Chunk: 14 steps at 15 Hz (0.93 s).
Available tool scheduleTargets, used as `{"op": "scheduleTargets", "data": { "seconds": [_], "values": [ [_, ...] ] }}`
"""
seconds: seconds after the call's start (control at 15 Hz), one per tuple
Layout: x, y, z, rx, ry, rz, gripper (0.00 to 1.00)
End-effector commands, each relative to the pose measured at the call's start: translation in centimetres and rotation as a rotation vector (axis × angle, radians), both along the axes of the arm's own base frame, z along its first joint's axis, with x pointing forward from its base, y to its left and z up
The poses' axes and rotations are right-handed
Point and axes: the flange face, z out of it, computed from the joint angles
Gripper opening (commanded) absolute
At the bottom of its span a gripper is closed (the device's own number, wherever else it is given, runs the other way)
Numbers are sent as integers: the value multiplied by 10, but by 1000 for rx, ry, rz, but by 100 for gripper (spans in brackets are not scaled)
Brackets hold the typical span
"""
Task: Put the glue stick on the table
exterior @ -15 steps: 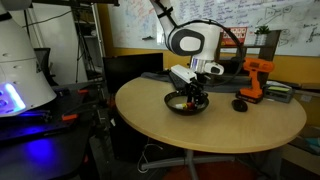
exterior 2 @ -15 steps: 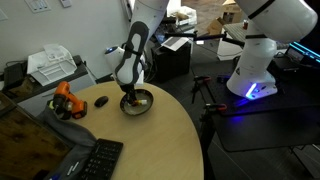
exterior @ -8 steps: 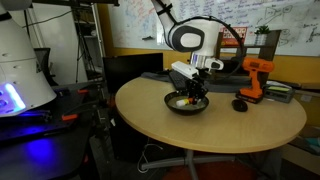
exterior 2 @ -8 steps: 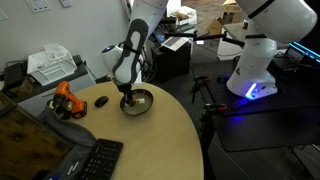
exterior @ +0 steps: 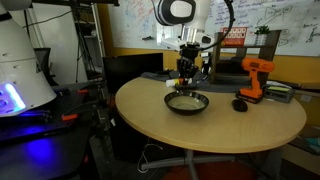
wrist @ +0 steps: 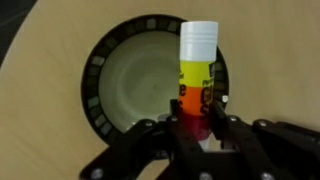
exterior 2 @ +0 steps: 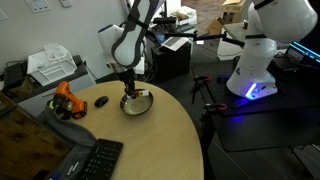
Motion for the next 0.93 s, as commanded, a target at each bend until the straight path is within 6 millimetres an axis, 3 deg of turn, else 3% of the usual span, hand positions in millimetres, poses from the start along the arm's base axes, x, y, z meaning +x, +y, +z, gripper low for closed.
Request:
{"op": "scheduleTargets", "data": {
  "seconds": [0.0, 0.33, 0.67, 0.87],
  "values": [
    [-22, 25, 9, -24, 16, -74, 8],
    [-81, 72, -26, -51, 24, 33, 8],
    [-149, 95, -60, -77, -88, 99, 8],
    [-178, 106, -69, -131, -125, 182, 8]
  ]
}}
